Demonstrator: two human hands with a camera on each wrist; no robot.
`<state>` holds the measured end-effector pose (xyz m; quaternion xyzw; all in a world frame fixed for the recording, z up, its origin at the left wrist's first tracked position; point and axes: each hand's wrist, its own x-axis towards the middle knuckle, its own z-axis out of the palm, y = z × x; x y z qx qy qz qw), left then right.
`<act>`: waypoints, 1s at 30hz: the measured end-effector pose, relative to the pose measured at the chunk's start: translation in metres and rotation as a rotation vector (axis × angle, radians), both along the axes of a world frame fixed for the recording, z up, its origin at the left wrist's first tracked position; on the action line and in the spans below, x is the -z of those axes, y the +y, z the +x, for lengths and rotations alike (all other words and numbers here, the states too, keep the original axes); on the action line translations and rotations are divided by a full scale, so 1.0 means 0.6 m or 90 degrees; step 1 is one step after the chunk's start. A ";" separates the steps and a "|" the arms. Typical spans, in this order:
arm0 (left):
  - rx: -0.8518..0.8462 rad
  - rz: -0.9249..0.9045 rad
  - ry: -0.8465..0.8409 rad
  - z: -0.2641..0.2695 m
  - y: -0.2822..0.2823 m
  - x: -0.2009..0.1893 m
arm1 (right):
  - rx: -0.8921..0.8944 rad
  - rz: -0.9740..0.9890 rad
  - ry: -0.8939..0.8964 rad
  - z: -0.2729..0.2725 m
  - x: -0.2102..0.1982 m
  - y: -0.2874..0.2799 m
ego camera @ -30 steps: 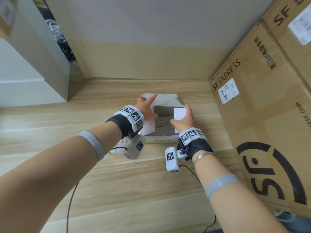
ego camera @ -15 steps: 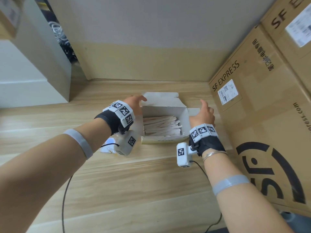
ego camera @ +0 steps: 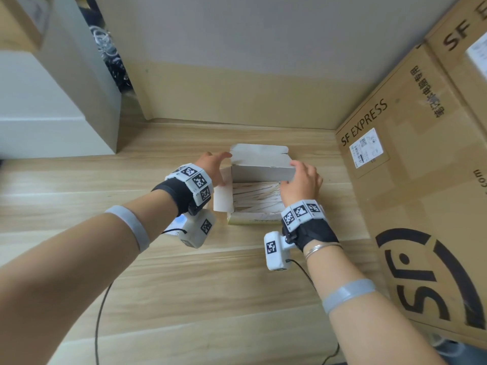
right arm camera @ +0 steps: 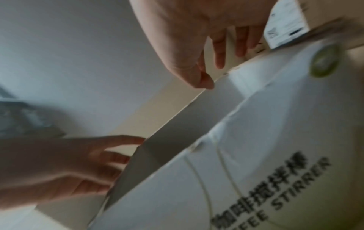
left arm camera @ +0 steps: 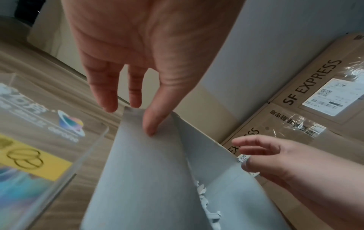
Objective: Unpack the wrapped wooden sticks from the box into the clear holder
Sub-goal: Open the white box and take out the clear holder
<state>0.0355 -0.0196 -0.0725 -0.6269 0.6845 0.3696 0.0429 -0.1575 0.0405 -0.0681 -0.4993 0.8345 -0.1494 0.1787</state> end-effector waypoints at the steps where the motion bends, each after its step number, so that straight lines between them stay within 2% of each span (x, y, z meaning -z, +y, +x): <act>1: -0.006 -0.005 -0.005 0.009 -0.002 -0.001 | -0.044 -0.017 0.005 0.018 -0.004 -0.004; 5: -0.035 -0.035 -0.064 0.049 -0.002 -0.002 | -0.132 -0.038 -0.134 0.096 -0.013 -0.015; 9: -0.093 -0.011 -0.084 0.089 0.006 0.007 | -0.168 -0.008 -0.210 0.168 -0.010 -0.017; 11: -0.108 0.006 -0.078 0.107 0.010 0.013 | -0.183 0.049 -0.202 0.191 -0.008 -0.019; 16: -0.169 0.072 -0.025 0.139 0.023 0.026 | -0.242 0.197 -0.097 0.226 -0.009 -0.022; 20: -0.239 0.133 0.062 0.146 0.032 0.028 | -0.213 0.246 -0.111 0.238 0.004 -0.025; 24: -0.312 0.147 0.148 0.146 0.037 0.020 | -0.185 0.226 -0.149 0.249 0.011 -0.031; 30: -0.432 0.027 0.269 0.157 0.025 -0.002 | -0.131 0.071 -0.321 0.253 0.013 -0.042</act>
